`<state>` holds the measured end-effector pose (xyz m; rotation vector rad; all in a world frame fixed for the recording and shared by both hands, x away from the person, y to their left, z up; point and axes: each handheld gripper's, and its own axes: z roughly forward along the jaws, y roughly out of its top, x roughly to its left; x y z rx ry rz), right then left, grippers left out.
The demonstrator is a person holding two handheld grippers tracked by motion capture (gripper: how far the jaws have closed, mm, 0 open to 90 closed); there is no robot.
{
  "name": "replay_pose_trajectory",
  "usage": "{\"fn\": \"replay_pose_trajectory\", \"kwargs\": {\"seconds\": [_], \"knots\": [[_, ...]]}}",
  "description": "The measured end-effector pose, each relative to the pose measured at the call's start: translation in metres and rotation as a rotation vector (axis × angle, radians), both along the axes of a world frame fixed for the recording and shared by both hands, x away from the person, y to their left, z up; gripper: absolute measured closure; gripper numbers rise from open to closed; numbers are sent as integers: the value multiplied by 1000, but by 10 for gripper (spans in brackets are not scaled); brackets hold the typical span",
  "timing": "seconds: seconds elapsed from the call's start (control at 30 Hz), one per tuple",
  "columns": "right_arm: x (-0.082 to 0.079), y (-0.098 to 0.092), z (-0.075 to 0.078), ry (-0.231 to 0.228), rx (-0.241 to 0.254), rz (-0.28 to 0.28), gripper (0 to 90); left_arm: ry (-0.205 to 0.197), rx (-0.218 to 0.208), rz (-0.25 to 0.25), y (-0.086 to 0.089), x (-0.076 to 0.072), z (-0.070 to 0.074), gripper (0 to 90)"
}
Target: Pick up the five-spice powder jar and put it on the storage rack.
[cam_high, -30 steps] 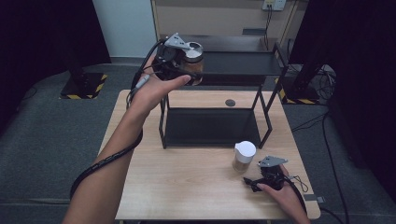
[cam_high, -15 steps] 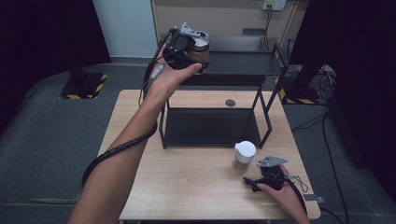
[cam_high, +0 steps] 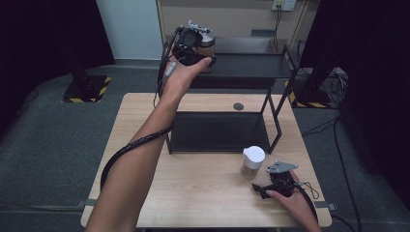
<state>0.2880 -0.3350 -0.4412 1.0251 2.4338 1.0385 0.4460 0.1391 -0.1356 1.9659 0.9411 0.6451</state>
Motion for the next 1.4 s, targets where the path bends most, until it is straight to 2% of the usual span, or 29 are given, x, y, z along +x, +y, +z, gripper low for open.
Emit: {"fn": "replay_pose_trajectory", "kwargs": {"seconds": [0.2, 0.27, 0.33, 0.43, 0.77, 0.87, 0.97, 1.17, 1.4], "knots": [[0, 0, 0, 0, 0, 0, 31, 21, -20, 18, 1, 11, -9, 297], [0, 0, 0, 1, 0, 1, 31, 31, -35, 23, 2, 14, -9, 298], [0, 0, 0, 1, 0, 0, 31, 38, -30, 27, 2, 17, -7, 297], [0, 0, 0, 1, 1, 0, 31, 69, -39, 34, 2, 21, -4, 297], [0, 0, 0, 1, 0, 0, 31, 92, -49, 52, 1, 20, -2, 275], [0, 0, 0, 1, 1, 0, 31, 87, -58, 60, 3, 14, -2, 150], [0, 0, 0, 1, 1, -1, 31, 72, -69, 69, 6, 5, -1, 100], [0, 0, 0, 0, 0, 1, 31, 32, -98, 57, 18, -16, -3, 91], [0, 0, 0, 0, 0, 1, 31, -26, -124, 5, 28, -45, -11, 94]]}}
